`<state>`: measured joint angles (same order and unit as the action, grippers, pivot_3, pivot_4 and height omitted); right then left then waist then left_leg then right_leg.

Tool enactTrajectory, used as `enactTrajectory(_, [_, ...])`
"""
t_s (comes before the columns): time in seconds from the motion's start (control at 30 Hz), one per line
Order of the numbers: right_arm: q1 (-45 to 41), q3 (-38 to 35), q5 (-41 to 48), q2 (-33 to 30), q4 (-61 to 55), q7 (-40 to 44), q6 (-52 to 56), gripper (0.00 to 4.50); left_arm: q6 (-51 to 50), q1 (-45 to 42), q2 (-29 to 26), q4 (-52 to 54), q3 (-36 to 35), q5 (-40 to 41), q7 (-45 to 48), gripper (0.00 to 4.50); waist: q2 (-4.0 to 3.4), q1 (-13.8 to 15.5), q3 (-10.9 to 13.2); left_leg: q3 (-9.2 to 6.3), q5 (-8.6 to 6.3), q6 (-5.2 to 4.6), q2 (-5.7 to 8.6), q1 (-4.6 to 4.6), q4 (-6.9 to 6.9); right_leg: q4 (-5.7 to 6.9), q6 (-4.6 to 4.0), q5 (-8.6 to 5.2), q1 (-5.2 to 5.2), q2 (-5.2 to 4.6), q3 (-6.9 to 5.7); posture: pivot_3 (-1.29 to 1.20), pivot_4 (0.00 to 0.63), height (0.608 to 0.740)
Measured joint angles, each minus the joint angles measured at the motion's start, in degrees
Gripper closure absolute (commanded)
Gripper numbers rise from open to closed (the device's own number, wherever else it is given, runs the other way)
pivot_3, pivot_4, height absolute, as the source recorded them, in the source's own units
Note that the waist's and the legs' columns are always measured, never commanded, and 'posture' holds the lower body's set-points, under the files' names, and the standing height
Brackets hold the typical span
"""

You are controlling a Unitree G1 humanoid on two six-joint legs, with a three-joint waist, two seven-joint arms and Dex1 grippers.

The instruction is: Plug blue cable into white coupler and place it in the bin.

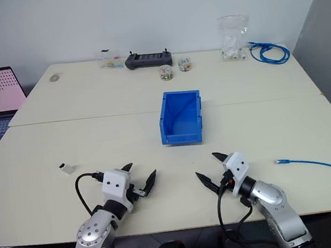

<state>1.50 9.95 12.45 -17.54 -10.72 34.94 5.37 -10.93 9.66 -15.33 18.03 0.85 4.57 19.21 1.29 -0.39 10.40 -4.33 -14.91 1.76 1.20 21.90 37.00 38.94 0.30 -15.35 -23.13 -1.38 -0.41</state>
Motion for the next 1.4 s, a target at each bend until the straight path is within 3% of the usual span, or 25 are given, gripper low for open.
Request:
enactTrajectory(0.77, [-0.53, 0.82, -2.44, 0.00, 1.76, -0.14, -2.60, 0.00, 3.20, 0.41, -0.30, -0.49, 2.55, 0.03, 1.84, 0.15, 0.00, 0.01, 0.00, 0.00, 0.00, 0.00, 0.00, 0.00, 0.00, 0.00, 0.00, 0.00, 0.00, 0.00, 0.00, 0.00, 0.150, 0.740])
enactTrajectory(0.9, [-0.71, 2.18, -4.17, 0.23, 1.76, -0.10, -4.29, 0.00, 5.15, 0.48, -2.01, -0.55, 1.22, 4.87, 7.17, 0.15, 0.00, -0.01, -0.01, 0.01, 0.00, 0.00, -0.01, 0.00, 0.00, 0.00, 0.00, 0.00, 0.00, 0.00, 0.01, 0.00, 0.150, 0.740])
enactTrajectory(1.03, [-0.82, 2.35, -5.00, -0.29, 0.87, -0.43, -5.06, 0.00, 3.91, 0.43, -8.37, 0.78, 1.02, 11.68, 17.11, 0.15, -0.01, 0.01, 0.00, 0.00, 0.00, 0.00, 0.00, 0.00, 0.01, 0.02, -0.01, 0.00, 0.00, 0.01, -0.01, 0.00, 0.150, 0.740])
enactTrajectory(1.13, [-0.79, -0.35, -4.21, -3.57, -3.99, -0.09, -4.24, 0.00, 1.95, -4.67, -14.06, 1.68, 1.23, 13.58, 23.48, 0.15, 0.00, 0.08, -0.01, -0.01, 0.00, 0.00, 0.05, 0.01, 0.03, 0.01, 0.00, 0.00, 0.02, 0.02, -0.02, 0.00, 0.150, 0.740])
enactTrajectory(1.4, [0.52, -16.06, 5.18, -19.66, -11.24, 6.07, 5.93, 0.00, -9.94, -19.64, -18.56, 3.44, 9.29, 17.82, 33.14, 0.15, 0.00, 0.25, 0.01, 0.01, 0.00, -0.02, 0.09, 0.02, 0.03, 0.00, 0.01, 0.00, 0.06, 0.07, -0.04, 0.00, 0.150, 0.740])
